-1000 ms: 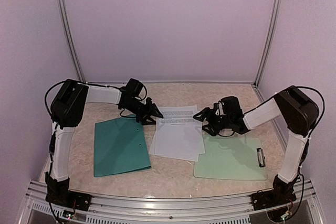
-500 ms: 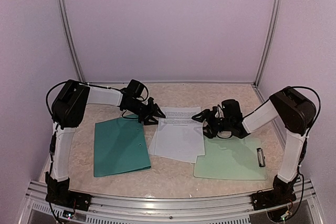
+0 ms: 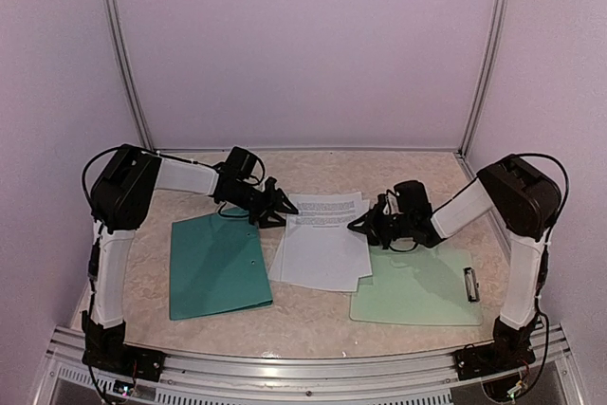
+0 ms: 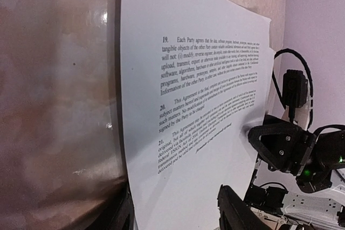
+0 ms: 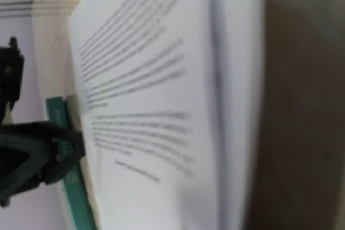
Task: Put the files into the folder
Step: Pick up the file from the center of the board.
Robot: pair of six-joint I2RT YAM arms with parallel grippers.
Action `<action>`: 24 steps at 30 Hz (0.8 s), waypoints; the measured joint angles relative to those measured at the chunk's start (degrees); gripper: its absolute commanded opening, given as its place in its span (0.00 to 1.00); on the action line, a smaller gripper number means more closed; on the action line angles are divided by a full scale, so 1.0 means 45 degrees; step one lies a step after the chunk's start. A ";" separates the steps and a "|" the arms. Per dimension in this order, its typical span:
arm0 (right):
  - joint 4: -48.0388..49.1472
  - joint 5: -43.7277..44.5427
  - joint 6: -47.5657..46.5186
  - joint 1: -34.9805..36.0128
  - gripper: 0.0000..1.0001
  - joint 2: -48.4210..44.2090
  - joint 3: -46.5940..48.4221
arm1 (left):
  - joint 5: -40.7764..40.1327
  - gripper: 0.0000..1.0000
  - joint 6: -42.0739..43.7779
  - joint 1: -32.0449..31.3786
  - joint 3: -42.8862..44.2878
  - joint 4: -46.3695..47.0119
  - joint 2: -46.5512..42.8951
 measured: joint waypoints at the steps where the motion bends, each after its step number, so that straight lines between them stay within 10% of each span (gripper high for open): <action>1: -0.0248 0.0034 -0.0194 -0.0068 0.02 0.0000 0.0097 | 0.0044 0.53 -0.0005 0.0029 -0.0102 0.0058 -0.0053; 24: -0.5202 -0.2565 -0.4818 -0.0801 0.00 -0.5654 0.0748 | -0.2152 0.67 0.1083 0.0457 -0.3886 -0.0840 -0.6227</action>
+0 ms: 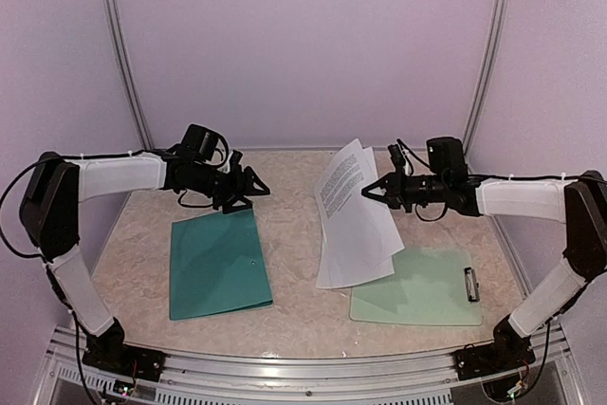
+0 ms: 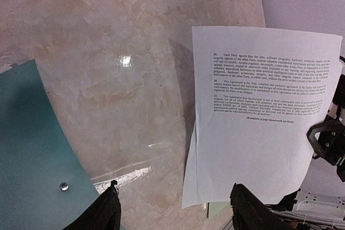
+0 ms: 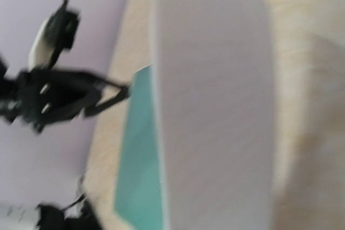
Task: Put the files into the folder
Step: Pick up the file from the center of the board, then adjust the file at the center of the board.
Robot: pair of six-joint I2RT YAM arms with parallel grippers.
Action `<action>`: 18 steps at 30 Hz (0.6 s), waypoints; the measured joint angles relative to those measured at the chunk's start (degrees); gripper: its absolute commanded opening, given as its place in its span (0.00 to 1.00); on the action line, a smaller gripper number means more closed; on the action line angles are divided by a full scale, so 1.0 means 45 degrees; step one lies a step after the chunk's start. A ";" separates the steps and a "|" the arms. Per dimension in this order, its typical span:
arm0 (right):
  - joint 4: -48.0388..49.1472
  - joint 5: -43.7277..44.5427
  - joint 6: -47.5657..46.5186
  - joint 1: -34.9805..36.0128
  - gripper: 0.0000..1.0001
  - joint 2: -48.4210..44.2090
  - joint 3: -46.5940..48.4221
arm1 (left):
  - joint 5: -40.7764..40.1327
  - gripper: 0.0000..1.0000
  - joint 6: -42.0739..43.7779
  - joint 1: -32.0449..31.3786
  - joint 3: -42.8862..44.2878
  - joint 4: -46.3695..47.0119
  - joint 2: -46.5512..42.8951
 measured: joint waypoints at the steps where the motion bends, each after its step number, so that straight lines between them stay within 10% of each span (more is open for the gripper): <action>1: 0.0000 -0.0136 0.0015 0.0185 0.00 -0.0175 0.0010 | -0.0291 0.68 0.0029 0.0000 -0.0058 -0.0194 -0.0291; 18: 0.2346 -0.1851 0.2059 0.2822 0.00 -0.0855 0.0330 | -0.3293 0.89 -0.0398 0.0287 -0.2633 -0.1758 -0.4677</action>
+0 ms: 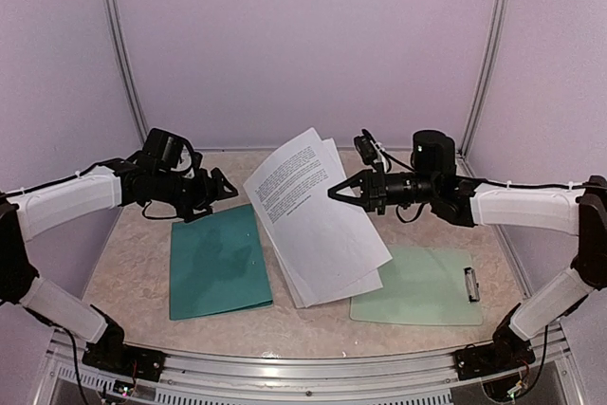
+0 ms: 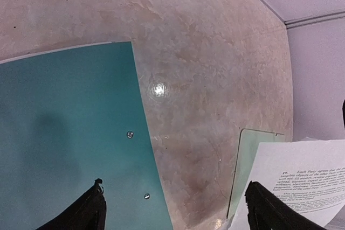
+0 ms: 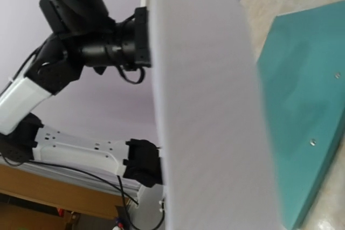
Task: Put the files into the folder
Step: Adjust the file at the center of the board.
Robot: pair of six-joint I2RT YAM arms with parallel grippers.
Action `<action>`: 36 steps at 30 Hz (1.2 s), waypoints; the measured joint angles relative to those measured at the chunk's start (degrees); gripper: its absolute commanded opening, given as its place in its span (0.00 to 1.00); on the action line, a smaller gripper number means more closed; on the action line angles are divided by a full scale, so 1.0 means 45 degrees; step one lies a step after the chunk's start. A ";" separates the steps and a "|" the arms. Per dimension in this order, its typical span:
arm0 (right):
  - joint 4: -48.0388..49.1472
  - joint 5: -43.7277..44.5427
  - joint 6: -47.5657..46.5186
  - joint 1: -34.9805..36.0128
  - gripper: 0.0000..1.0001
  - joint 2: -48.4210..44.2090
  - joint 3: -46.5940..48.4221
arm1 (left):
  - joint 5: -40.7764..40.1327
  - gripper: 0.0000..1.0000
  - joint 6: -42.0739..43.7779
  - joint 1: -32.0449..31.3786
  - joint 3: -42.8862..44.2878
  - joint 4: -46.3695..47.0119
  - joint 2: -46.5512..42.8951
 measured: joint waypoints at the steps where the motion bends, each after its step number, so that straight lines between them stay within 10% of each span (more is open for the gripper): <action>1: 0.0068 -0.0019 0.0010 -0.0005 0.00 0.0005 -0.0107 | -0.0019 0.89 -0.0049 0.0000 -0.0160 0.0000 -0.0107; 12: -0.2453 0.2312 -0.1938 -0.1438 0.00 0.1627 -0.1579 | 0.0874 0.89 -0.1515 -0.0447 -0.2016 0.1375 0.0602; 36: -0.4104 0.4367 -0.4153 -0.2662 0.15 0.1851 -0.3385 | 0.2506 0.86 -0.2579 -0.3288 0.3886 0.2380 0.8276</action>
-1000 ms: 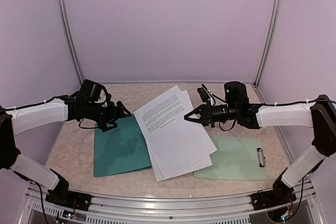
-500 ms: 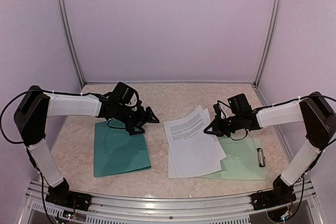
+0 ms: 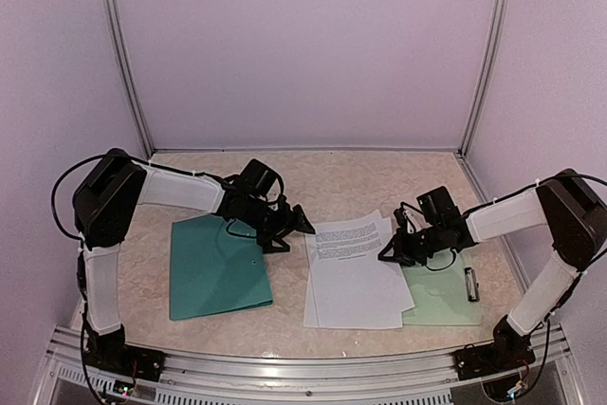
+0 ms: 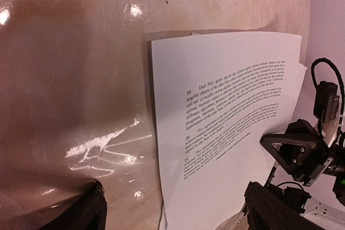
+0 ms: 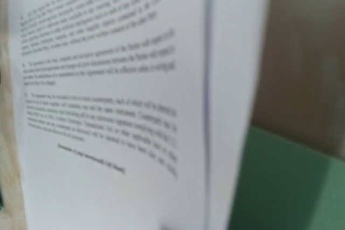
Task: Put the files into the folder
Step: Adjust the file at the center of the board.
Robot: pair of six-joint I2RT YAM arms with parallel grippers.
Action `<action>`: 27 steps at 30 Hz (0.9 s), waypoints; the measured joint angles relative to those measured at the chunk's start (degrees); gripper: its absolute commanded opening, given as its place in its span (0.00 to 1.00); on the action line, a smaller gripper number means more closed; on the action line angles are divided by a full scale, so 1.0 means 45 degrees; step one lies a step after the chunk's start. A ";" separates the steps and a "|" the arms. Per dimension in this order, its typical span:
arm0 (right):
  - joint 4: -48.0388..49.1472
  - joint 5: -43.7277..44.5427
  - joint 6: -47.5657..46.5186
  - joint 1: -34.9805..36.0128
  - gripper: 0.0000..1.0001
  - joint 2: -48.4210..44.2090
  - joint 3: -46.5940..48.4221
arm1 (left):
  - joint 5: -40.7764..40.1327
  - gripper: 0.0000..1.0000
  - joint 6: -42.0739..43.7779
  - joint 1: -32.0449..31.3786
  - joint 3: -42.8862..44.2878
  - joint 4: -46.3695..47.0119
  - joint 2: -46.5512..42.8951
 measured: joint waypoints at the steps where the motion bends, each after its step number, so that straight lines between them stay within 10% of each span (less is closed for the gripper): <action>1: 0.0015 -0.0015 0.0024 -0.0005 0.16 0.0005 -0.0044 | 0.0029 0.85 0.0000 0.0000 0.0063 0.0005 0.0068; 10: 0.0384 -0.0243 0.0053 -0.0010 0.33 0.0005 -0.0165 | 0.0340 0.85 -0.0005 -0.0092 0.1360 0.0316 0.1112; 27: 0.0612 -0.0393 0.0015 -0.0010 0.36 0.0063 -0.0165 | 0.0364 0.84 0.0447 -0.0131 0.3487 0.0262 0.2569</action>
